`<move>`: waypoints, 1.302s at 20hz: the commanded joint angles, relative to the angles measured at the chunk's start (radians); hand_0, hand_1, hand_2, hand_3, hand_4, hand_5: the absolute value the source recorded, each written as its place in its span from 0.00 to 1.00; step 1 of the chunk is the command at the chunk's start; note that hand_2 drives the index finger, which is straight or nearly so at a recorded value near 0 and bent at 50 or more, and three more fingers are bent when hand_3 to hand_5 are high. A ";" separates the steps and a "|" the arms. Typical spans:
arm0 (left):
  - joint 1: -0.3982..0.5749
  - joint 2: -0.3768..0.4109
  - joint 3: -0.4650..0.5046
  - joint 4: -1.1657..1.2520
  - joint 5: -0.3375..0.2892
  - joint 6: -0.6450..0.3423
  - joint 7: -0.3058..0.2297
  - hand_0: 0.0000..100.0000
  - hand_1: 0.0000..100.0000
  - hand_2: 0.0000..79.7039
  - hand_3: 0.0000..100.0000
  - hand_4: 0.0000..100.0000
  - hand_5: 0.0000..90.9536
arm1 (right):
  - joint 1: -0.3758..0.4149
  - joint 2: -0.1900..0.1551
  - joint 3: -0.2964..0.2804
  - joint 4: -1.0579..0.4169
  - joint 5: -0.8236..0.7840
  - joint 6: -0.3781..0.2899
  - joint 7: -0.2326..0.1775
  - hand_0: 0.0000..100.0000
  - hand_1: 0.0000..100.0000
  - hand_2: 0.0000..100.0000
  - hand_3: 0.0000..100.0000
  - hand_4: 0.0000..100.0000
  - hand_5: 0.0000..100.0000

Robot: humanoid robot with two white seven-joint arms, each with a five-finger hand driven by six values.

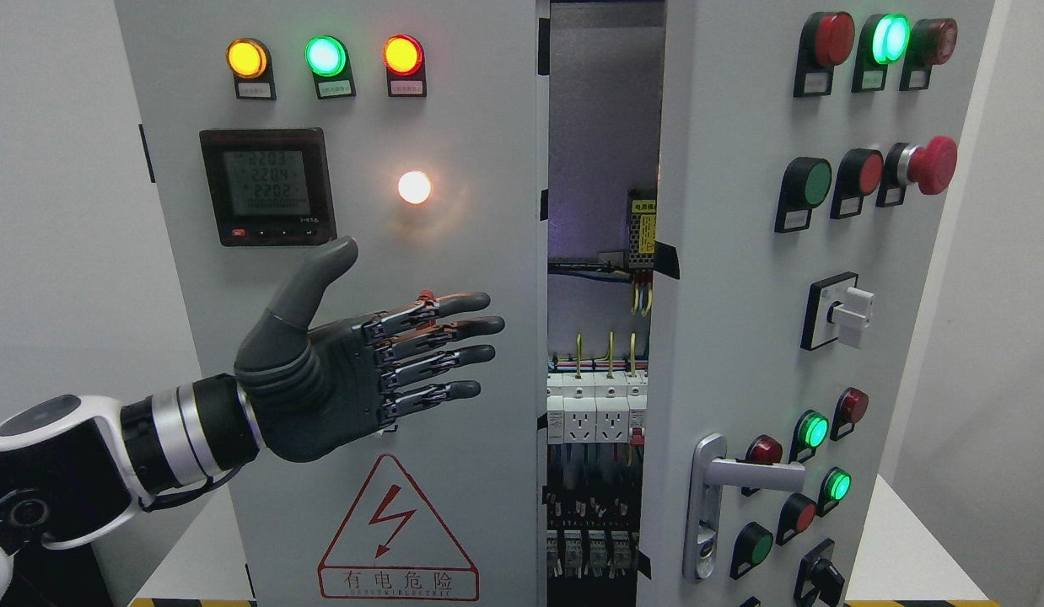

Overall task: Open door with both hands
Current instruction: 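Reach the left hand into the gap behind the door's edge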

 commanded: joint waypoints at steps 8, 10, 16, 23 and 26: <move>-0.038 -0.403 -0.084 0.162 -0.038 0.010 -0.001 0.00 0.00 0.00 0.00 0.04 0.00 | 0.000 0.000 0.000 0.001 -0.001 0.000 0.000 0.00 0.00 0.00 0.00 0.00 0.00; -0.038 -0.443 -0.080 0.188 -0.035 0.010 -0.001 0.00 0.00 0.00 0.00 0.04 0.00 | 0.000 0.000 0.000 0.001 0.000 0.000 0.000 0.00 0.00 0.00 0.00 0.00 0.00; -0.044 -0.503 -0.057 0.242 -0.035 0.010 -0.001 0.00 0.00 0.00 0.00 0.04 0.00 | 0.000 0.000 0.000 0.000 0.000 0.000 0.000 0.00 0.00 0.00 0.00 0.00 0.00; -0.104 -0.526 -0.053 0.245 -0.027 0.011 -0.001 0.00 0.00 0.00 0.00 0.04 0.00 | 0.000 0.000 0.000 0.000 0.000 0.000 0.000 0.00 0.00 0.00 0.00 0.00 0.00; -0.114 -0.529 -0.053 0.265 -0.026 0.010 -0.001 0.00 0.00 0.00 0.00 0.04 0.00 | 0.000 0.000 0.000 0.000 0.000 0.000 0.000 0.00 0.00 0.00 0.00 0.00 0.00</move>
